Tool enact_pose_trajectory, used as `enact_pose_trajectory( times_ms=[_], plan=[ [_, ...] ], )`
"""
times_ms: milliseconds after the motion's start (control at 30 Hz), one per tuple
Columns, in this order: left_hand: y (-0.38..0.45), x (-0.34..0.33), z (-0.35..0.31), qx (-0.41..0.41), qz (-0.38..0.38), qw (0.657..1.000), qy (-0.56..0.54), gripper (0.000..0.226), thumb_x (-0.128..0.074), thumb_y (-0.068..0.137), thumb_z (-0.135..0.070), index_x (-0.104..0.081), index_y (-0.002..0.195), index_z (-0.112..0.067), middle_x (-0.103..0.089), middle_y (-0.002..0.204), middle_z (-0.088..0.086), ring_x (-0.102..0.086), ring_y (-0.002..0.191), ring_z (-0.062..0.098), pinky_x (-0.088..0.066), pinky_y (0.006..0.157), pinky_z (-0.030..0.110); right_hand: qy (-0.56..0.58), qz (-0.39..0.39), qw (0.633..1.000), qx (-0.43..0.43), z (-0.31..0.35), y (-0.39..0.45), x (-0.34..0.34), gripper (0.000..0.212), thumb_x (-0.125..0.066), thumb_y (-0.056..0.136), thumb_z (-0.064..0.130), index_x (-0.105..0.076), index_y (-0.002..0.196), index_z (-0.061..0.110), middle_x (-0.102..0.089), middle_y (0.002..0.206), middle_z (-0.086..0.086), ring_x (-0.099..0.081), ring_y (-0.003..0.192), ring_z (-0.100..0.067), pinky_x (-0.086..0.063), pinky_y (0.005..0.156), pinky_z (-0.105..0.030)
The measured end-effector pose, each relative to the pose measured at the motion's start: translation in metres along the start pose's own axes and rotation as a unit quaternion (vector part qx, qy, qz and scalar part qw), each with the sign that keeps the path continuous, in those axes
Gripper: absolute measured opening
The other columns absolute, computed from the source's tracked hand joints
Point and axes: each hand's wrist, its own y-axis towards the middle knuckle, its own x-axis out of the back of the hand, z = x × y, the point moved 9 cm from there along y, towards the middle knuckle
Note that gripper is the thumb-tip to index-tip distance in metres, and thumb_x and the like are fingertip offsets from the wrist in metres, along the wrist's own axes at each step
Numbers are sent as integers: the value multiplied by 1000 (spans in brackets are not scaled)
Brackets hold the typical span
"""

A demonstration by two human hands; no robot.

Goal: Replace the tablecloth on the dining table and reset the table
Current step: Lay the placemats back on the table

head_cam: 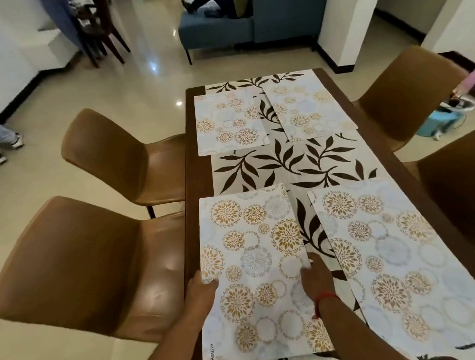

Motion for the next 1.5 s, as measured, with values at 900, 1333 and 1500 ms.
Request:
enact_pose_trajectory(
  times_ms=[900,1333,1500],
  plan=[
    [-41,-7,-114,-306,30,860,406,72,-39,100,-54,-16,158,-18,-17,164,4,-16,150,23,-16,122,37,-107,-112,983,100,49,-46,-5,54,-58,98,25,-41,147,10,-38,152,-14,-38,139,-33,-35,113,-47],
    [-150,-76,-132,-629,195,542,522,86,-10,89,-83,25,151,-35,38,157,-4,35,145,24,14,117,59,-173,-329,926,-73,2,-262,10,109,2,66,94,0,157,35,17,165,4,8,153,-22,-9,122,-50],
    [-257,-132,-70,-691,284,405,527,87,-19,91,-81,-17,158,-26,-4,167,7,-3,153,31,-10,114,65,-156,-403,872,-230,-76,-403,22,107,10,67,88,7,157,31,27,162,-1,12,153,-27,-4,122,-52]
  ],
)
